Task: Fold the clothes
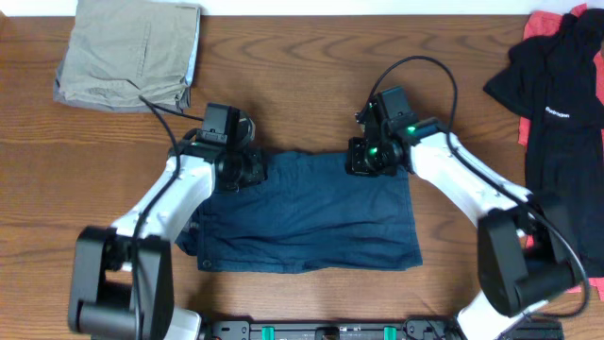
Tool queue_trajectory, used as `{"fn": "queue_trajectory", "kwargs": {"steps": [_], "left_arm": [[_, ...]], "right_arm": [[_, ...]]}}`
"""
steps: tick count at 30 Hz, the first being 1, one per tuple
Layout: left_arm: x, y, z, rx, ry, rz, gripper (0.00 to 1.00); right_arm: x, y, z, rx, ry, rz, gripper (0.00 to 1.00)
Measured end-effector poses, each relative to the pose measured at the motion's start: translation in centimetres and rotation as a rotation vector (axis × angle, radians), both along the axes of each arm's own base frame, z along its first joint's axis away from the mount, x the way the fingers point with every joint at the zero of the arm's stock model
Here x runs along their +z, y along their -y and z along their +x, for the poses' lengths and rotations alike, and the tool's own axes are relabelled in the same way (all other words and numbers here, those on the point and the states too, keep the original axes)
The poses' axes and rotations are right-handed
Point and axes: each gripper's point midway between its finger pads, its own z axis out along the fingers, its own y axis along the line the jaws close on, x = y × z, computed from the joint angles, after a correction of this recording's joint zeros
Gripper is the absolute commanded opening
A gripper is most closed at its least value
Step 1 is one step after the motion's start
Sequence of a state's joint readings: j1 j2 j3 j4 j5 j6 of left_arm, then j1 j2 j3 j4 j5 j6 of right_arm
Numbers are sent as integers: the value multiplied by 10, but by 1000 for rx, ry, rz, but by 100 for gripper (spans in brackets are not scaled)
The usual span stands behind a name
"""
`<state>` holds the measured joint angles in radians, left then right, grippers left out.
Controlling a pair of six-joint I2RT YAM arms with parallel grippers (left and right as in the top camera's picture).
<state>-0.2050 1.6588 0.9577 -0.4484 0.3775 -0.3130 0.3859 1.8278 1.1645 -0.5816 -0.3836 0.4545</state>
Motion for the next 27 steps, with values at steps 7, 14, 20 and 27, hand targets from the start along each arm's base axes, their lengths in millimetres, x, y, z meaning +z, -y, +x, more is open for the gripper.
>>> {"fn": "queue_trajectory", "kwargs": {"steps": [7,14,20,27], "left_arm": [[-39,-17,-9,37,-128,42,6],[-40,-62,-5,139,-157,95,6],[-40,-102,-3,243,-162,133,6],[6,-138,3,344,-34,178,6]], "right_arm": [[-48,19,-9,-17,-119,-86,1],[-49,66,-2,-119,-174,-132,1],[-49,90,0,-158,-193,-147,1],[-47,151,-7,-258,-282,-276,1]]}}
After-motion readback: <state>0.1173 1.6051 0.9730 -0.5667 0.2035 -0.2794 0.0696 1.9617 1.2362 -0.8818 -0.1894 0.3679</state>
